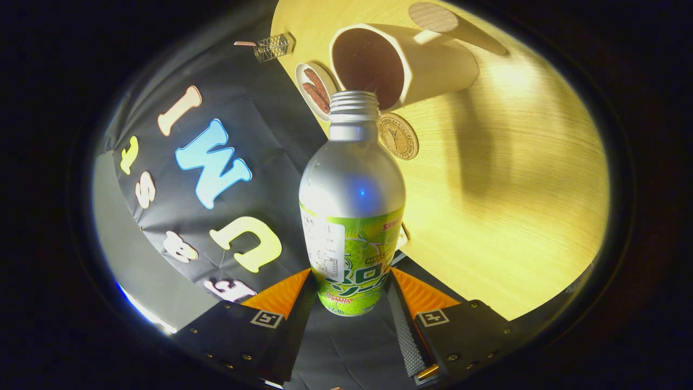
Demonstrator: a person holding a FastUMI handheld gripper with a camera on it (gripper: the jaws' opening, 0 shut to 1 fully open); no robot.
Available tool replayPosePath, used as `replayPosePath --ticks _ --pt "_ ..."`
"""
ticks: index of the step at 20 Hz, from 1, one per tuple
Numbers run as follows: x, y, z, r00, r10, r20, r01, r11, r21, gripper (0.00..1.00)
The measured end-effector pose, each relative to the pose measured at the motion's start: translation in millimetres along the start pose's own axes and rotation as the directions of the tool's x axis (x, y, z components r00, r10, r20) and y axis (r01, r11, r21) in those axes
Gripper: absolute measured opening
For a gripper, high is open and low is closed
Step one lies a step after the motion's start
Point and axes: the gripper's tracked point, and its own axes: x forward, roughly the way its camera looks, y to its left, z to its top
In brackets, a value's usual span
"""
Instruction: Take the bottle from table, then pour the juice into the cup, finally place the bottle on the coaster
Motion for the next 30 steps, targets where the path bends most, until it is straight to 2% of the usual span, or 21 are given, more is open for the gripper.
replayPosePath --ticks 12,17,24,30 --pt "-1 5 1 1.0 0.006 0.002 -0.006 0.999 0.04 0.75" --pt "1 2 3 1.0 0.004 0.011 -0.004 1.0 0.019 0.75" --pt "2 -13 9 0.998 -0.038 0.054 0.044 0.991 -0.123 0.75" --pt "1 -34 20 0.991 -0.074 0.11 0.104 0.948 -0.3 0.75"
